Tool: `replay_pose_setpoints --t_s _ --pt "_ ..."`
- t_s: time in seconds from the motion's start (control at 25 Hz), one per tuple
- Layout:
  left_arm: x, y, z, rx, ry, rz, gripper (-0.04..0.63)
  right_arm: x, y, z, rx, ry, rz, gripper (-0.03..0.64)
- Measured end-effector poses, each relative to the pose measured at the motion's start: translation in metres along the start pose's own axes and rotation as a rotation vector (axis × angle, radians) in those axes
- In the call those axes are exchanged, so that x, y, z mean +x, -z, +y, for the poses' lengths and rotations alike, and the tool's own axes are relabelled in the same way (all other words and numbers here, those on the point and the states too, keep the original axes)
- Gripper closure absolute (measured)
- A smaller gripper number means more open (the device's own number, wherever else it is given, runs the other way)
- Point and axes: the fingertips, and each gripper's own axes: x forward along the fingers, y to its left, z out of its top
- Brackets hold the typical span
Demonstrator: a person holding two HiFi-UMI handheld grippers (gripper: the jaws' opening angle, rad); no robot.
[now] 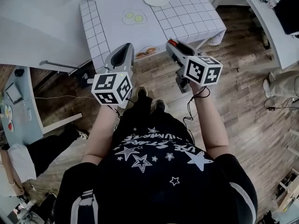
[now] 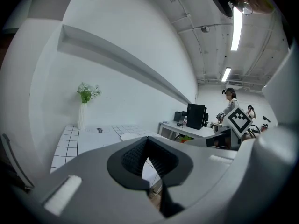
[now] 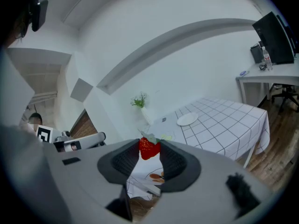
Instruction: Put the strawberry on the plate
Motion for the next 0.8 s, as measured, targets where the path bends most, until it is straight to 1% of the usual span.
replay_pose_setpoints --t_s 0.28,0.64,0.8 --pt "0.047 -0.008 0.027 -0.012 0.057 -0.001 0.589 0.033 -0.021 -0.015 -0.014 0.044 -0.004 0.471" --pt "0.133 -0.045 0.072 -0.017 0.17 -0.035 0.589 0.1 -0.073 -0.052 -0.019 0.149 -0.035 0.471" --pt "0.161 -0.054 0.093 -0.025 0.204 -0.03 0.589 0.124 -0.086 -0.064 -0.019 0.195 -0.032 0.471"
